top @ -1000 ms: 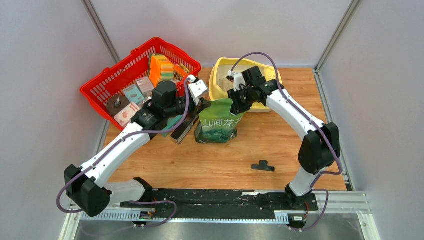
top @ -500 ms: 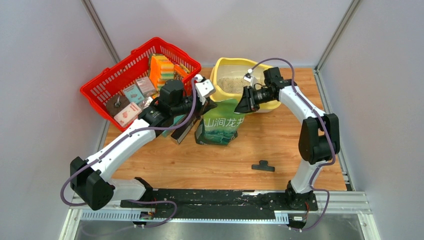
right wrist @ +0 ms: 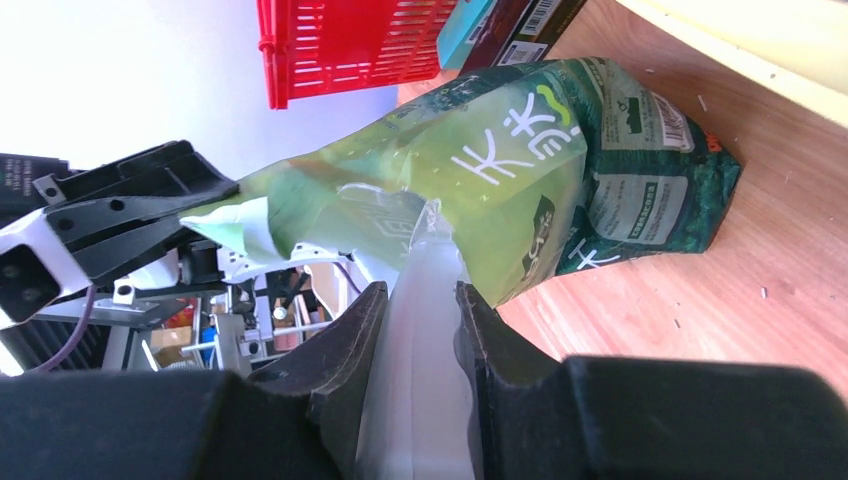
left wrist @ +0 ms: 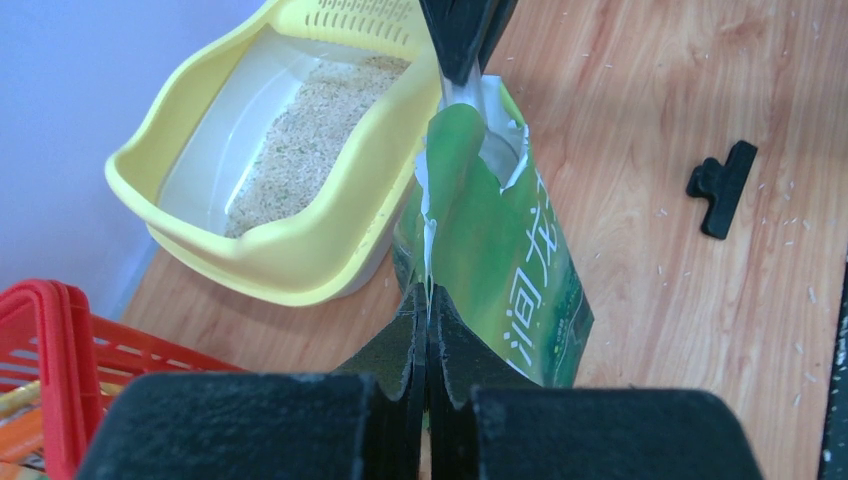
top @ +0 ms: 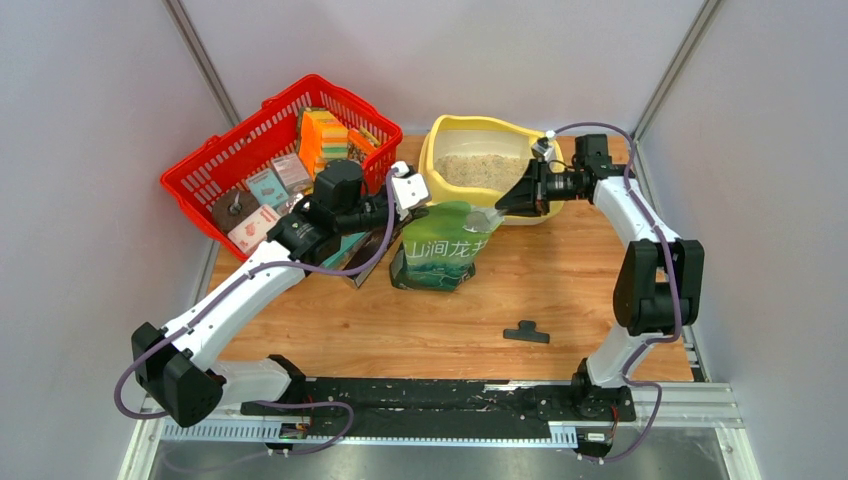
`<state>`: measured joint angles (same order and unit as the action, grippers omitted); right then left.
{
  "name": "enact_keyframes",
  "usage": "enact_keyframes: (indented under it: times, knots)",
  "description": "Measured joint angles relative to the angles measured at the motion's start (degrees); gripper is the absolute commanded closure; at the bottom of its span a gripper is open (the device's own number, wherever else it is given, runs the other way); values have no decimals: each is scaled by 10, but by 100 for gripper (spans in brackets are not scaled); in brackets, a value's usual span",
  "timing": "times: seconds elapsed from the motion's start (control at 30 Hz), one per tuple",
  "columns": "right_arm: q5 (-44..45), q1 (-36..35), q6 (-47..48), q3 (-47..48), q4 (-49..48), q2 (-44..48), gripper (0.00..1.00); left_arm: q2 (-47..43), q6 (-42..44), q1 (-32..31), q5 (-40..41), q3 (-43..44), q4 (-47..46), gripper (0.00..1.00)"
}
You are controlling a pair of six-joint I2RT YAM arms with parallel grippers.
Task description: Fill the litter box with clean litter
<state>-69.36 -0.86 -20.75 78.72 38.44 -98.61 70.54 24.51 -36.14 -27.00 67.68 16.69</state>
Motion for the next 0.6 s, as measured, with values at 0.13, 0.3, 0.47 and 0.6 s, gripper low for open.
enact_keyframes:
  times: [0.13,0.3,0.47,0.6]
  knots:
    - [-18,26,-20,-19,-12,23,100,0,36,0,-3,4,12,100]
    - [-51,56,-37,-26,-23,32,100,0,64,-1,-8,8,23,100]
    - [-88,75,-42,-30,-24,32,100,-1,74,-2,-11,11,33,100]
    - [-108,87,-42,-38,-24,32,100,-1,81,-2,-14,14,42,100]
